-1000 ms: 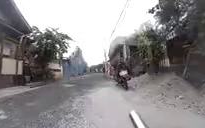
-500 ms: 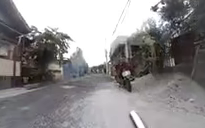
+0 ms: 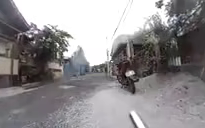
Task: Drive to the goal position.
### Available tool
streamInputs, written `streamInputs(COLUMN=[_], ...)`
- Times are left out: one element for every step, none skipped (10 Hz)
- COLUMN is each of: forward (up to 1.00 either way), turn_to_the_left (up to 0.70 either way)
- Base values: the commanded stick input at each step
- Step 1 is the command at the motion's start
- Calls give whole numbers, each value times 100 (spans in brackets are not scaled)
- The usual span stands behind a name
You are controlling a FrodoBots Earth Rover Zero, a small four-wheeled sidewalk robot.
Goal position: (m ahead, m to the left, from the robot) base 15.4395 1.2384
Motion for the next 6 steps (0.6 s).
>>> streamInputs(forward=[50, 50, 50, 50, 50, 50], turn_to_the_left=[0, 0, 0, 0, -1, -6])
